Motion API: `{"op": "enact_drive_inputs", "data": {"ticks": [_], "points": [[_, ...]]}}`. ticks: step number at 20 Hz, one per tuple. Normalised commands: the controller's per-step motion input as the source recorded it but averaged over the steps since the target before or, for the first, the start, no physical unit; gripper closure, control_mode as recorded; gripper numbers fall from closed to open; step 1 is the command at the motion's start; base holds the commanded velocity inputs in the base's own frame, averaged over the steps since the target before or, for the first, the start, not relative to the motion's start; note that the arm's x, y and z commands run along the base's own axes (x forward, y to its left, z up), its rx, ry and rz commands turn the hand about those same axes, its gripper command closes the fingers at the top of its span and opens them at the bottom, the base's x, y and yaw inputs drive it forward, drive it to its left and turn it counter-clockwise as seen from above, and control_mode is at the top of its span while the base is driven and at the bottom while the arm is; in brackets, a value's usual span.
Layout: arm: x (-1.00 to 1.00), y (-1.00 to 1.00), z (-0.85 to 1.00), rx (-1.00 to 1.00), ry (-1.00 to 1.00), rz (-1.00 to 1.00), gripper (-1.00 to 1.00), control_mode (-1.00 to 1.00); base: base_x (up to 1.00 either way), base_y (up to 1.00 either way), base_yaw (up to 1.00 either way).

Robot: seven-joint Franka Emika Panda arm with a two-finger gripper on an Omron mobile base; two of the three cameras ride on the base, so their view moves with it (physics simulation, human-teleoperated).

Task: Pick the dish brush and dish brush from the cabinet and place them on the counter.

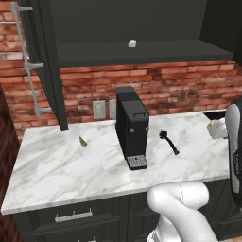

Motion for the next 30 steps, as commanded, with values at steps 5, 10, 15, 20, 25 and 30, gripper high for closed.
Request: {"op": "enact_drive_inputs", "data": {"ticks": [5,10,15,20,25,30], "points": [[0.14,-0.17,-0.33,-0.02,-0.03,0.0,1.0,-1.0,0.0,0.0,0.0],[0.08,-0.19,-0.28,-0.03,-0.09,-0.01,1.0,-1.0,0.0,0.0,0.0],[0.07,-0.17,-0.32,-0.02,-0.13,-0.03,1.0,-1.0,0.0,0.0,0.0],[0.3,-0.08,-0.37,-0.01,-0.14,-0.01,1.0,-1.0,0.0,0.0,0.0],[0.44,-0.03,-0.38,-0.01,-0.1,0.0,1.0,-1.0,0.0,0.0,0.0],[0.27,-0.14,-0.45,-0.03,-0.02,-0.02,1.0,-1.0,0.0,0.0,0.0]]}}
